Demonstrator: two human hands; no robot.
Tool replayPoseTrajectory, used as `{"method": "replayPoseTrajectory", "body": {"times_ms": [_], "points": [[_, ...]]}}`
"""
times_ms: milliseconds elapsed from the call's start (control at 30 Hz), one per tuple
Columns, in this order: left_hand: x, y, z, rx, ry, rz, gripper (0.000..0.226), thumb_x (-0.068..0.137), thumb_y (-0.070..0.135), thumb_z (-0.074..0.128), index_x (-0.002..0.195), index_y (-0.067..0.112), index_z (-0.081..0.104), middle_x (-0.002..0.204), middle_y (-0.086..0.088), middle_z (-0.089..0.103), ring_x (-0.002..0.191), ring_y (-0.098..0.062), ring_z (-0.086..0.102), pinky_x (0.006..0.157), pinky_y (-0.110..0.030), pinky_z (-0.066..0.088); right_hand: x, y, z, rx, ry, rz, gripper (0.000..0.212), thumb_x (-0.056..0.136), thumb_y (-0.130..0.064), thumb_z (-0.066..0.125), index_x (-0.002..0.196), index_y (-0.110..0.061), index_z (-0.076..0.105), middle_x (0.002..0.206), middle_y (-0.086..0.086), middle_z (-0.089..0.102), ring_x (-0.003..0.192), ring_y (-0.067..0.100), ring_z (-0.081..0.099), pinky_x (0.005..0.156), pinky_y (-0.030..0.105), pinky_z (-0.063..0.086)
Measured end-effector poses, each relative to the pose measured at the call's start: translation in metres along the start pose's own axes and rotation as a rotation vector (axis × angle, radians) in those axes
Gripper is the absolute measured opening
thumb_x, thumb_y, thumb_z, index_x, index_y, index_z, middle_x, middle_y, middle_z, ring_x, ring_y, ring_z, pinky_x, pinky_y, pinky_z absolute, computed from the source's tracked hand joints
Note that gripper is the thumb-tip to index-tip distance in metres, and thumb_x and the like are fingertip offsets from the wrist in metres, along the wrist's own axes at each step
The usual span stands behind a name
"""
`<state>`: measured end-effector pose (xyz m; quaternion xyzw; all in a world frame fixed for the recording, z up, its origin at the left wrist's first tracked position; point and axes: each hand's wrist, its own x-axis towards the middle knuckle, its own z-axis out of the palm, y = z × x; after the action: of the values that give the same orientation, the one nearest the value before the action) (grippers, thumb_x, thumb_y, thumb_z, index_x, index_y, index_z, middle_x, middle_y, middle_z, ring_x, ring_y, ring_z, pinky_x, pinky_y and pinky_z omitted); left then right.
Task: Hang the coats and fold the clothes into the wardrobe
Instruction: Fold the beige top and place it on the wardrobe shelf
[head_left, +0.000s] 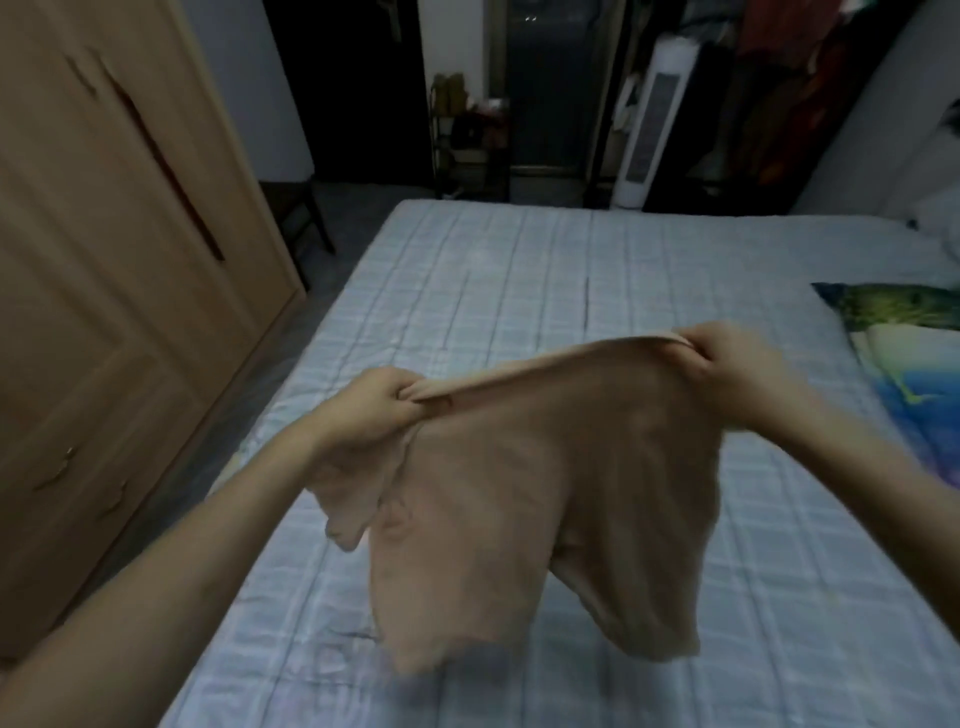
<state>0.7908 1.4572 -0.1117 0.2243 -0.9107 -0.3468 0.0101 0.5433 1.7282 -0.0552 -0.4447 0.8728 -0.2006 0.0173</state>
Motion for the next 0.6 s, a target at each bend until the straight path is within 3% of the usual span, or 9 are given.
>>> {"method": "replayPoseTrajectory", "body": {"times_ms": [100,200,267,333,400,467,600], "points": [[0.003,0.03,-0.033,0.148,-0.023,0.139,0.042,0.077,0.056,0.073,0.082,0.016,0.06,0.07,-0.003,0.06,0.067,-0.016,0.058,0.062,-0.033,0.042,-0.011,0.013,-0.033,0.053,-0.157,0.043,0.059,0.092,-0.054,0.05,0.05,-0.013,0.049,0.041,-0.004,0.041,0.041,0.014,0.041,0.045,0.031,0.029],[0.0,0.043,-0.069,0.292,-0.175,0.16,0.02,0.08,0.037,0.073,0.091,0.031,0.058,0.081,0.01,0.061,0.077,-0.006,0.058,0.07,-0.03,0.046,-0.029,0.023,-0.064,0.023,-0.351,-0.063,0.046,0.083,-0.054,0.064,0.057,-0.016,0.059,0.047,-0.004,0.048,0.043,0.009,0.044,0.046,0.022,0.033],[-0.001,0.04,-0.083,0.391,-0.247,0.167,0.016,0.08,0.026,0.068,0.089,0.034,0.059,0.085,0.011,0.061,0.079,-0.004,0.057,0.068,-0.025,0.045,-0.033,0.039,-0.075,-0.098,-0.383,-0.113,0.028,0.085,-0.034,0.068,0.064,-0.016,0.059,0.056,-0.001,0.055,0.052,0.012,0.05,0.051,0.024,0.034],[-0.002,0.033,-0.087,0.501,-0.203,0.197,0.011,0.077,0.029,0.065,0.074,0.033,0.055,0.079,0.007,0.056,0.073,-0.004,0.054,0.062,-0.02,0.037,-0.032,0.058,-0.076,-0.248,-0.272,-0.097,0.019,0.084,-0.014,0.063,0.069,-0.025,0.06,0.062,-0.003,0.059,0.058,0.011,0.054,0.056,0.03,0.041],[-0.002,0.031,-0.085,0.524,-0.085,0.221,0.023,0.08,0.031,0.07,0.065,0.034,0.053,0.079,0.008,0.05,0.069,-0.006,0.051,0.06,-0.02,0.033,-0.03,0.07,-0.071,-0.309,-0.076,-0.041,0.02,0.083,-0.014,0.057,0.072,-0.031,0.058,0.066,-0.007,0.06,0.062,0.013,0.055,0.056,0.035,0.047],[-0.007,0.039,-0.083,0.429,-0.002,0.255,0.02,0.08,0.029,0.074,0.067,0.031,0.058,0.083,0.01,0.052,0.073,-0.006,0.054,0.063,-0.023,0.039,-0.028,0.072,-0.066,-0.274,0.084,0.016,0.016,0.083,-0.015,0.053,0.078,-0.03,0.057,0.069,-0.004,0.059,0.063,0.02,0.054,0.055,0.039,0.049],[-0.019,0.054,-0.092,0.202,-0.092,0.249,0.024,0.082,0.02,0.075,0.075,0.021,0.052,0.074,0.007,0.053,0.069,-0.006,0.052,0.062,-0.024,0.039,-0.022,0.076,-0.066,-0.174,0.162,0.148,0.013,0.087,-0.013,0.052,0.08,-0.021,0.059,0.071,0.007,0.059,0.066,0.028,0.051,0.062,0.042,0.05]]}}
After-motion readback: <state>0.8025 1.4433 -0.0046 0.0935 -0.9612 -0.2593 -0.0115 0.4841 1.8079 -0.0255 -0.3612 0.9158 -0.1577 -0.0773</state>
